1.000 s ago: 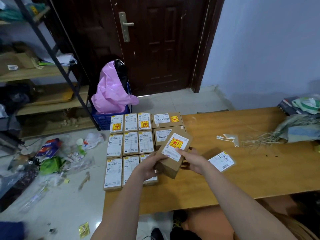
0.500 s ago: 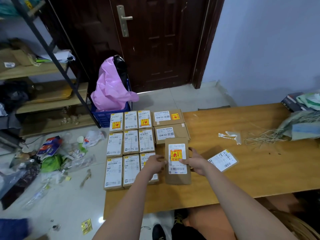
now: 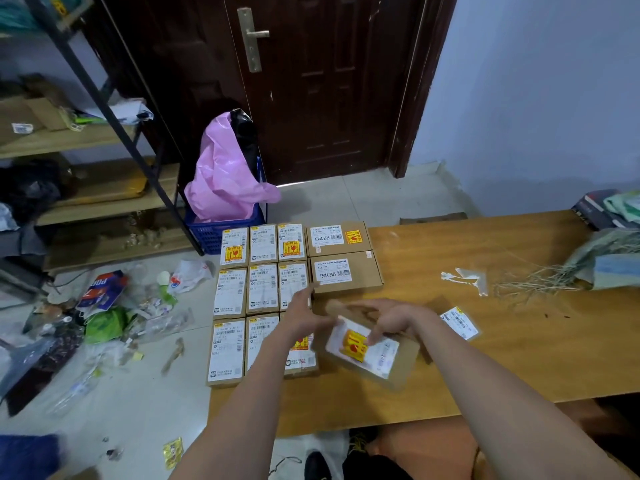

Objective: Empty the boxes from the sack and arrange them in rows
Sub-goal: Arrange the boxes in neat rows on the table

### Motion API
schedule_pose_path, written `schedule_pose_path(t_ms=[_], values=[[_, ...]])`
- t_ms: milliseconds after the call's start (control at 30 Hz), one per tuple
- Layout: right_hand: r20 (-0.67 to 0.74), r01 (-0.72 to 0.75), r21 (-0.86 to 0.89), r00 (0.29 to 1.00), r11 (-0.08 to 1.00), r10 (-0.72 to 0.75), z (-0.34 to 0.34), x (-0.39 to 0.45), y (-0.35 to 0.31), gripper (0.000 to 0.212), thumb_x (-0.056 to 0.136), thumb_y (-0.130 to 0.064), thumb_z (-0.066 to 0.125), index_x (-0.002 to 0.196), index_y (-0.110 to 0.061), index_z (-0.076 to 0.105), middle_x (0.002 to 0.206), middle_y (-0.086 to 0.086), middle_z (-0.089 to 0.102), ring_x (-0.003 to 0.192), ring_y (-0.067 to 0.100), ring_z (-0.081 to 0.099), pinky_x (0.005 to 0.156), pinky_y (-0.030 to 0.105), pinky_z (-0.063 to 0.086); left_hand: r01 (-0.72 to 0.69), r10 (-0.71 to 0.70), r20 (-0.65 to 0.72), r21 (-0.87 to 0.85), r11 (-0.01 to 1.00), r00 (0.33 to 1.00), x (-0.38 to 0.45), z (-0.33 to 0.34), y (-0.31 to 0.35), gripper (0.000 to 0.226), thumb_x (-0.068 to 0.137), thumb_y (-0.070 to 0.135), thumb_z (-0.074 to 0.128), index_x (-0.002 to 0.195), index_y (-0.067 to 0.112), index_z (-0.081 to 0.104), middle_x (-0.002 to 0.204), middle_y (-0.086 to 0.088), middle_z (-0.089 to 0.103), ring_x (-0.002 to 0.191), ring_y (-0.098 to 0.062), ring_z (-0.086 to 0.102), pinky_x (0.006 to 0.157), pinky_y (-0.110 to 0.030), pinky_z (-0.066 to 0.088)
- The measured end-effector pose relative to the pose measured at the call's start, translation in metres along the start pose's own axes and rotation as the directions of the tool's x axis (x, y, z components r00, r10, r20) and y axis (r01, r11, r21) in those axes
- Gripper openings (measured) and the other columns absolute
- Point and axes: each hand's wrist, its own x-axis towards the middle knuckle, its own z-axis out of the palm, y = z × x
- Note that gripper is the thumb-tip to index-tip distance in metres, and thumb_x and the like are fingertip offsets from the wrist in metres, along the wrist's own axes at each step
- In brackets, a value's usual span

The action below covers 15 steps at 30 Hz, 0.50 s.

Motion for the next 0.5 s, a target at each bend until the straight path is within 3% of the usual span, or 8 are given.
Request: schedule_pose_path(t_ms=[33,100,167,267,333,400,467,500], values=[[0.045,-0.003,-0.203,0.999,0.979,0.013,-0.005,-0.004,-0.009,0.091,0.076,-0.007,0.079,0.145,-0.048,0.038,0.146,-0.003,0.04,0.119,0.022,0.054,0.09,0.032,0.054,-0.058,0.039,0.113,0.176,0.983,0.993,0.003,-0.001,0.005,0.103,0.068,0.038,0.087,0.151,0.033,0.026,0.154,-0.004,0.029,0.141,-0.028,0.033,0.111,-0.044,0.039],[0.092,0.018,-0.51,0.995,0.86,0.033,-0.01,-0.008,-0.027,0.089,0.078,-0.017,0.08,0.148,-0.046,0.033,0.149,-0.006,0.038,0.128,0.022,0.046,0.096,0.03,0.045,-0.135,-0.019,0.332,0.434,0.891,0.943,0.008,0.0,0.016,0.105,0.069,0.045,0.084,0.153,0.036,0.022,0.158,0.001,0.026,0.144,-0.026,0.031,0.114,-0.046,0.035],[0.106,0.041,-0.602,0.994,0.798,0.029,-0.013,-0.007,-0.042,0.088,0.078,-0.022,0.08,0.149,-0.043,0.033,0.149,-0.007,0.04,0.13,0.021,0.044,0.098,0.031,0.042,-0.156,-0.098,0.41,0.542,0.826,0.907,0.011,0.004,0.026,0.103,0.065,0.054,0.083,0.15,0.035,0.028,0.155,0.003,0.034,0.138,-0.024,0.039,0.111,-0.045,0.039],[0.108,0.052,-0.655,0.994,0.754,0.025,-0.015,0.0,-0.05,0.089,0.076,-0.024,0.083,0.149,-0.04,0.034,0.148,-0.008,0.043,0.129,0.02,0.044,0.1,0.033,0.039,-0.123,-0.112,0.386,0.533,0.837,0.916,0.01,0.012,0.034,0.099,0.062,0.06,0.083,0.145,0.031,0.038,0.145,0.005,0.048,0.127,-0.022,0.05,0.103,-0.039,0.044],[0.014,-0.017,-0.602,0.999,0.798,0.032,-0.015,0.007,-0.045,0.092,0.074,-0.022,0.084,0.15,-0.037,0.034,0.152,-0.006,0.039,0.135,0.023,0.042,0.106,0.038,0.04,-0.036,-0.141,0.346,0.458,0.888,0.927,0.007,0.013,0.029,0.101,0.065,0.059,0.082,0.149,0.031,0.033,0.148,0.003,0.043,0.131,-0.025,0.046,0.103,-0.039,0.043],[-0.235,-0.129,-0.467,0.972,0.875,0.018,-0.012,0.01,-0.035,0.101,0.073,-0.026,0.085,0.153,-0.037,0.025,0.16,0.001,0.027,0.144,0.029,0.03,0.115,0.046,0.03,0.142,-0.23,0.332,0.269,0.953,0.915,0.006,0.011,0.016,0.098,0.067,0.057,0.081,0.149,0.027,0.035,0.147,0.0,0.044,0.129,-0.026,0.048,0.102,-0.04,0.045],[-0.495,-0.148,-0.178,0.868,0.973,0.041,-0.009,0.01,-0.023,0.11,0.074,-0.032,0.084,0.157,-0.033,0.01,0.164,0.004,0.009,0.15,0.034,0.009,0.119,0.052,0.015,0.324,-0.309,0.346,0.015,0.946,0.886,0.005,0.009,0.001,0.091,0.064,0.059,0.08,0.14,0.02,0.047,0.133,-0.002,0.057,0.119,-0.025,0.057,0.101,-0.044,0.049],[-0.537,-0.119,0.001,0.838,0.993,0.1,-0.007,0.009,-0.018,0.11,0.077,-0.034,0.082,0.157,-0.027,0.007,0.164,0.004,0.009,0.15,0.036,0.007,0.119,0.051,0.015,0.383,-0.334,0.354,-0.076,0.921,0.873,0.003,0.008,-0.005,0.087,0.065,0.062,0.078,0.135,0.018,0.051,0.128,-0.003,0.061,0.116,-0.025,0.059,0.102,-0.047,0.049]])
